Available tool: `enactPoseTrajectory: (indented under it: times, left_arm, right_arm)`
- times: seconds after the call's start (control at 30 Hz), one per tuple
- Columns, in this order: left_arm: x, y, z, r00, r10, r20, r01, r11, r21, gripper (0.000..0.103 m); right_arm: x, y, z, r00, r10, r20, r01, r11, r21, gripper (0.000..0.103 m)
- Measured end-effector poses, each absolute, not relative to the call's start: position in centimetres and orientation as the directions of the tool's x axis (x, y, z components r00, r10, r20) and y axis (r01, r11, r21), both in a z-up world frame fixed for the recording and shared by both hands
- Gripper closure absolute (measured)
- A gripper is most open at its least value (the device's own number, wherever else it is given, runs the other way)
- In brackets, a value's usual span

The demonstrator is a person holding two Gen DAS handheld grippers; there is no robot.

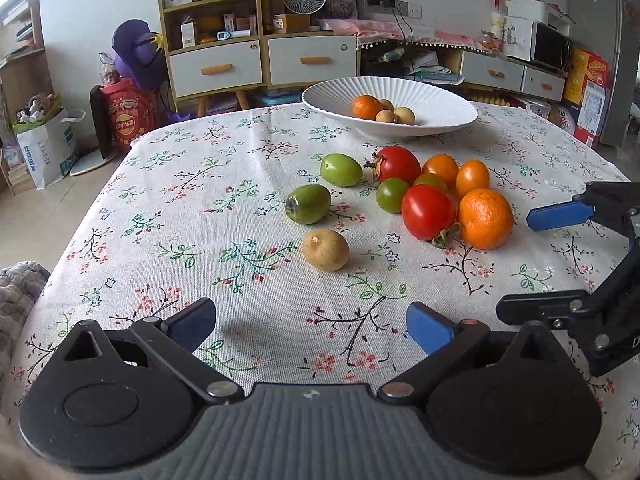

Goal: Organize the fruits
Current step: 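Grasp the large orange with the right tool while the left tool grasps a brown fruit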

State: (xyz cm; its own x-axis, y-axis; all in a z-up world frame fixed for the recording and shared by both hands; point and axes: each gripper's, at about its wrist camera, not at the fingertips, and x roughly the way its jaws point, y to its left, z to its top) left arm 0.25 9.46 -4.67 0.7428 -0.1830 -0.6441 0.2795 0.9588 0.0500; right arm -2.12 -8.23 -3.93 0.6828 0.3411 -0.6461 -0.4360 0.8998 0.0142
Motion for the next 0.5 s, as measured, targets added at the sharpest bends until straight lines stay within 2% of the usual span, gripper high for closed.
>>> enactPoseTrajectory:
  times: [0.13,0.23,0.3,0.37,0.5]
  left_arm:
    - [0.8,9.7,-4.9,0.744,-0.217,-0.632,0.282,0.959,0.002,0.008]
    - [1.3,9.4,-4.8,0.746,-0.215,-0.631,0.281,0.960,0.005,0.008]
    - [1.5,9.2,-4.7,0.746,-0.217,-0.629,0.281,0.960,0.001,0.011]
    - [1.6,9.0,-4.5,0.748,-0.219,-0.627,0.282,0.959,0.002,0.018]
    - [1.8,8.9,-4.2,0.748,-0.230,-0.622,0.287,0.958,-0.009,0.034]
  right_arm:
    - [-2.0,-7.8,-4.2,0.686,0.331,-0.648,-0.436,0.900,-0.002,0.001]
    - [-1.9,-7.6,-4.0,0.691,0.330,-0.643,-0.438,0.899,-0.010,0.006]
    - [-1.8,-7.4,-3.9,0.694,0.331,-0.639,-0.441,0.897,-0.014,0.014]
    - [-1.7,-7.1,-3.7,0.695,0.336,-0.636,-0.448,0.894,-0.018,0.026]
    - [-1.5,-7.0,-3.5,0.703,0.326,-0.632,-0.442,0.896,-0.029,0.034]
